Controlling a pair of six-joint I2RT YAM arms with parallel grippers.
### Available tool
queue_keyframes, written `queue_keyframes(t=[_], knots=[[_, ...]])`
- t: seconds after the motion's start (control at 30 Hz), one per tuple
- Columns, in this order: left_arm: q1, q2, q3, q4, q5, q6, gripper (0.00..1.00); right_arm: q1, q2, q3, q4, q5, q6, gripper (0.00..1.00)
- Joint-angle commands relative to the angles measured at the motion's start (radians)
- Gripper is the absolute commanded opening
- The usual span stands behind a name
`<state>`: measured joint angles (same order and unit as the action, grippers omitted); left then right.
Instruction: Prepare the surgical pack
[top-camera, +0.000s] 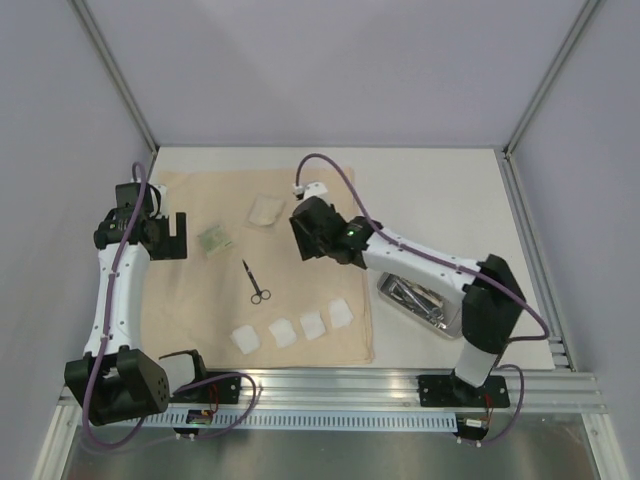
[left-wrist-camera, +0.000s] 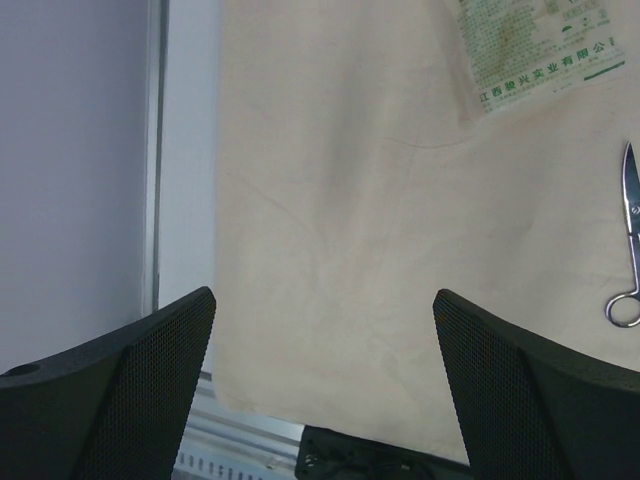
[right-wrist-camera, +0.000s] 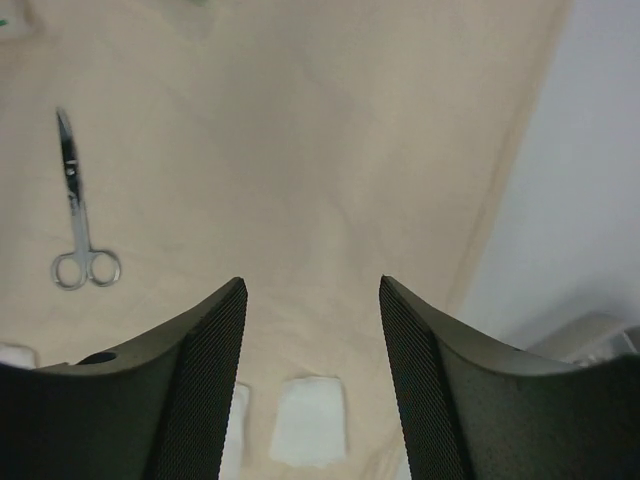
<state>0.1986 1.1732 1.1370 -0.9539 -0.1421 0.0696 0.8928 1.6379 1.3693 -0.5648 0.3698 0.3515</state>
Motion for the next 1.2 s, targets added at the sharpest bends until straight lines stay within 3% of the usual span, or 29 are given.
queue_keyframes(t=[0.0, 0.27, 0.47, 0.97, 1.17], knots=[[0.015, -0.015, 0.0, 0.027, -0.036, -0.002, 1.0, 0.09, 0.175, 0.187, -0.021, -0.029, 0.075, 0.59], [0.016, -0.033, -0.016, 0.035, -0.016, -0.002, 1.0, 0.169, 0.502, 0.5, -0.087, -0.17, 0.086, 0.53], [0.016, -0.038, -0.014, 0.032, -0.001, -0.002, 1.0, 0.207, 0.691, 0.707, -0.165, -0.102, 0.034, 0.5], [0.018, -0.033, -0.014, 0.035, 0.013, 0.001, 1.0, 0.247, 0.889, 0.731, -0.253, -0.147, 0.006, 0.31], [0.018, -0.029, -0.016, 0.035, 0.012, 0.001, 1.0, 0.242, 0.879, 0.72, -0.262, -0.157, -0.028, 0.16]])
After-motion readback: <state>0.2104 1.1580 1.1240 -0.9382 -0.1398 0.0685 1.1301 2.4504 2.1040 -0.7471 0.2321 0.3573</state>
